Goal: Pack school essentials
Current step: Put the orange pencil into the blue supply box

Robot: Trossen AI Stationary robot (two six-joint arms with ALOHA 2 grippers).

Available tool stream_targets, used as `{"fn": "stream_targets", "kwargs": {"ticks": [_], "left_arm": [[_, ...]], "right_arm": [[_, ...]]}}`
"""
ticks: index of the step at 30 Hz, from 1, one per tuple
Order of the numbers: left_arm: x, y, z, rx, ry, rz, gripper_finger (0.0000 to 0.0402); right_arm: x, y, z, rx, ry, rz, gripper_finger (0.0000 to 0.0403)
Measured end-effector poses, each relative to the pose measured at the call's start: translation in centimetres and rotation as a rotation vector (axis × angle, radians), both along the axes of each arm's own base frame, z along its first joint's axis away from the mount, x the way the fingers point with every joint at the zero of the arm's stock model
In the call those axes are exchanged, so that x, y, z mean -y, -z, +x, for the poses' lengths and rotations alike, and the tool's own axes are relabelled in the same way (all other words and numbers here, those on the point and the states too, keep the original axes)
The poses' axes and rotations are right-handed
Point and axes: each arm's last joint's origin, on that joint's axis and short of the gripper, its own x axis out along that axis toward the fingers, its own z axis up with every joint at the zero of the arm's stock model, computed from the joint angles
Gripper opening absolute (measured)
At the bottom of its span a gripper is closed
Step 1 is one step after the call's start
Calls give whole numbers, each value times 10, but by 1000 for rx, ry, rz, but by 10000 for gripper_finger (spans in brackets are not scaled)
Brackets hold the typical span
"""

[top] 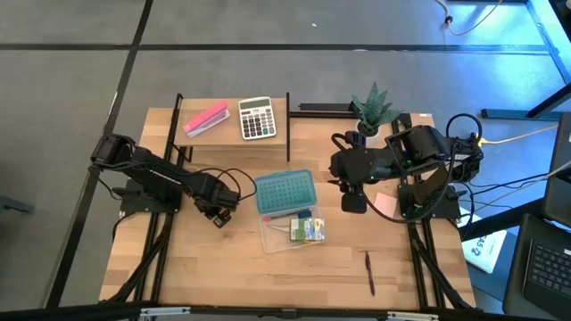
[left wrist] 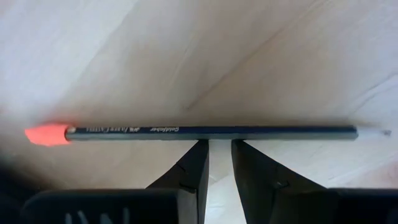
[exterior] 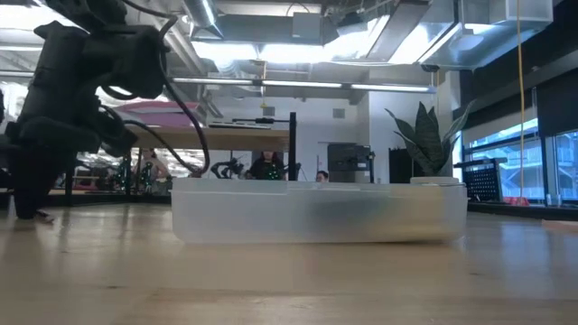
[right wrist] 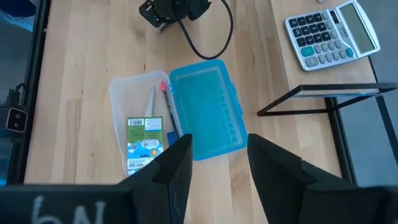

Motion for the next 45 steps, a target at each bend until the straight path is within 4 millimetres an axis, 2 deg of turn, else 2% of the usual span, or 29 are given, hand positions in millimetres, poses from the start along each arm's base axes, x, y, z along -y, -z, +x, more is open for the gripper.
{"fn": "stream_targets", "kwargs": {"ticks": [9,15,23,26,35,45], "left_arm": [[-1,-1,3,26,89,46,66],[-4,-7,14,100,167,184,66],[-10,-11,13,63,183,176,66],[-13,-19,8,13,169,183,66],[-30,-41,-19,-114,-15,139,66],[-43,-30,-28,-172,-57,127,66]], "right_arm": [[0,0,1,7,-1,1,156],[0,-1,1,14,-1,3,156],[0,-1,2,20,-1,5,156],[-1,-1,2,20,-1,5,156],[-1,-1,2,21,-3,4,156],[-1,-1,2,25,-3,6,156]]}}
